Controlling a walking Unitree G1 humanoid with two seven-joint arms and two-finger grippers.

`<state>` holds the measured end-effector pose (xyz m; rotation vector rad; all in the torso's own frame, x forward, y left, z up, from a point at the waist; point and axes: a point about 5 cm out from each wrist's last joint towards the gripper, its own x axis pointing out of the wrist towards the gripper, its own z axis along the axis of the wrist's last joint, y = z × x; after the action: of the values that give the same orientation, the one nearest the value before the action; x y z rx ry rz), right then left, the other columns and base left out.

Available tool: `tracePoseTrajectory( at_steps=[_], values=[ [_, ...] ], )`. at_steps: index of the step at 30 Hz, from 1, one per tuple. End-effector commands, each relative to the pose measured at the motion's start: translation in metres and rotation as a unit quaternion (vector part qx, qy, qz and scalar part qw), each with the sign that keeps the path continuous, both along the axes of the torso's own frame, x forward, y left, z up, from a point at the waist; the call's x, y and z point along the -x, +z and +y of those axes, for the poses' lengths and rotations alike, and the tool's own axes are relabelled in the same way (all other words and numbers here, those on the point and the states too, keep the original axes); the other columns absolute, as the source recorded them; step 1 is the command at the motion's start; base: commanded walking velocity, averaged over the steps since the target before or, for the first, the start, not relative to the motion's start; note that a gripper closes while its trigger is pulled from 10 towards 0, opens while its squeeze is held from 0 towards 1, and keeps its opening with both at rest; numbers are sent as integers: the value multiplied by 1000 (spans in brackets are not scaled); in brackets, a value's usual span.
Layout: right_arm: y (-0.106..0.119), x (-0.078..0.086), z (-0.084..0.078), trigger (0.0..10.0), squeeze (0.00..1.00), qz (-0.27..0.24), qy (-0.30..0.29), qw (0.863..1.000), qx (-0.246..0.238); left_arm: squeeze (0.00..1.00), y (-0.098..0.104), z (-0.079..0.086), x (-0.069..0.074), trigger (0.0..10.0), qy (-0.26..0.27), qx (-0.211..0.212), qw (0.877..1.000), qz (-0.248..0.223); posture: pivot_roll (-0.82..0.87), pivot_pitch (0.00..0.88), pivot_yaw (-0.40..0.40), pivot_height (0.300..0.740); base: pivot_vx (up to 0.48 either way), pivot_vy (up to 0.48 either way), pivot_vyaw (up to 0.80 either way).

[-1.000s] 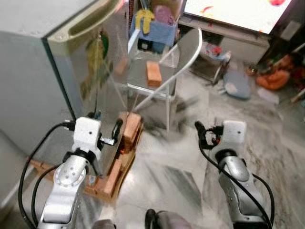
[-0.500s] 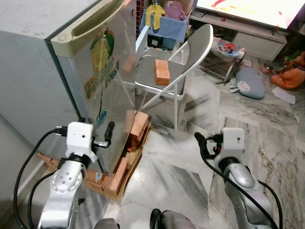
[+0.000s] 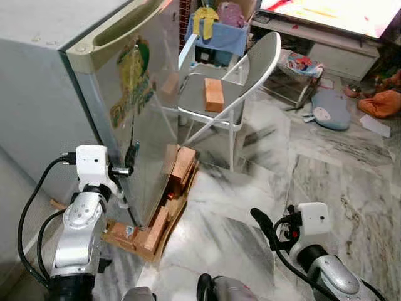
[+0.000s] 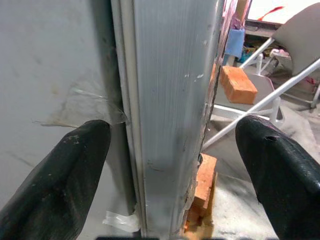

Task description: Restocking fridge

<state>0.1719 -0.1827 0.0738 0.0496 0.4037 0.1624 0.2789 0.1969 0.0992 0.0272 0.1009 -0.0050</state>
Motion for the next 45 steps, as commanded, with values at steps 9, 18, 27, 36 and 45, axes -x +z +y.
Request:
tracePoseTrajectory(
  at_steps=[9, 18, 27, 36, 45],
  values=[
    [-16, -9, -9, 10000, 0, -5, 16, 1000, -6, 0, -1, -40, -8, 10000, -107, 24, 994, 14, 43, 32, -83, 740, 0, 0, 0],
    [-31, -13, -20, 10000, 0, -1, 13, 1000, 3, 0, 2, -90, 7, 10000, -272, 28, 962, 16, 42, 23, -88, 740, 0, 0, 0],
    [-44, -15, -20, 10000, 0, -9, 17, 1000, -5, 0, 20, -119, 25, 10000, -384, 76, 920, 2, 53, 19, -86, 740, 0, 0, 0],
    [-27, -19, -10, 10000, 0, -33, 20, 999, -8, 0, 8, -96, 25, 10000, -320, 61, 945, 20, 71, 22, -89, 740, 0, 0, 0],
    [-4, -28, 1, 10000, 0, -59, 28, 998, -9, 0, 10, -99, 24, 10000, -338, 65, 939, 14, 68, 15, -88, 740, 260, -302, 0]
  ],
)
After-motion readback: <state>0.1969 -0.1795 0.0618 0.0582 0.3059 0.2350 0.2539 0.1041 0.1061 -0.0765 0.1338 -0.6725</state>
